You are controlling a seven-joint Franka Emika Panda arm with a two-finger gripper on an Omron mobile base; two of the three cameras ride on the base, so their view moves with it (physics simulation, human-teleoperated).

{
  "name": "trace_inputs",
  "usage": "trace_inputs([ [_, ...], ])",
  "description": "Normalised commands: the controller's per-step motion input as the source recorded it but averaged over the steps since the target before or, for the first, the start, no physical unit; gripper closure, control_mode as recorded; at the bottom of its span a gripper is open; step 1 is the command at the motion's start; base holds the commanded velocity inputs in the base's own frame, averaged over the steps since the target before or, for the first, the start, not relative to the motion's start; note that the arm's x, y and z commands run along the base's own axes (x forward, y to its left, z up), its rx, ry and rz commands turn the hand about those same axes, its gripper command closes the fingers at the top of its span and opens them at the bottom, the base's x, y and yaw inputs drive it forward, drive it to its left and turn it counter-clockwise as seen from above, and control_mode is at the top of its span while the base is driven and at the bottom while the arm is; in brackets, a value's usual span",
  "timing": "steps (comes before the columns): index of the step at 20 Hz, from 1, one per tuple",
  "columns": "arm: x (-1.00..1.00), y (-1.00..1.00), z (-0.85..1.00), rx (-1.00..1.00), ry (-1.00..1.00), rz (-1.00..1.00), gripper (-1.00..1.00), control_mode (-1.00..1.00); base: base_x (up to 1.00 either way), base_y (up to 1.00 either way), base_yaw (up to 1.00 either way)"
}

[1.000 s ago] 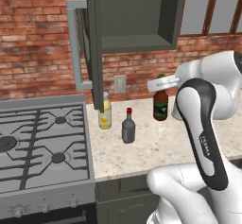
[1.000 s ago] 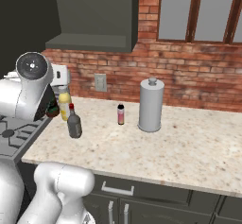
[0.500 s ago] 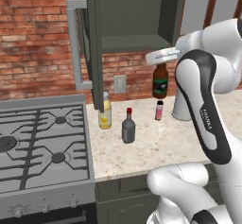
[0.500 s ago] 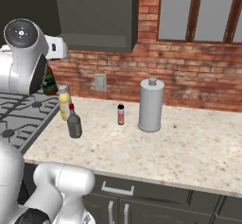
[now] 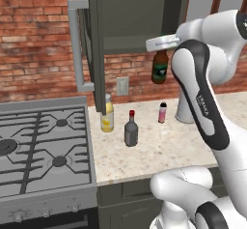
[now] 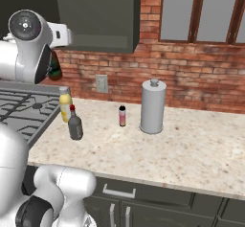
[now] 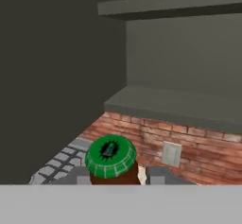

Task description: Sort all alcoholic drinks to one cabinet, and non-alcoholic drinks to the other.

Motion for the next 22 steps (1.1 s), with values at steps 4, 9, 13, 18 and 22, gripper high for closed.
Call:
trace_inputs([
  [4,0.27,-0.09,0.12,0.00,-0.20,-0.11,1.00,-1.00,0.00,0.00,0.00],
  [9,0.26,-0.17,0.16,0.02,-0.15,-0.11,1.00,-1.00,0.00,0.00,0.00],
  [13,0.29,-0.20,0.19,0.02,-0.03,-0.11,1.00,-1.00,0.00,0.00,0.00],
  [18,0.38,-0.15,0.30,0.00,0.00,-0.11,1.00,-1.00,0.00,0.00,0.00],
  [22,0.42,-0.12,0.22,0.00,0.00,-0.11,1.00,-1.00,0.00,0.00,0.00],
])
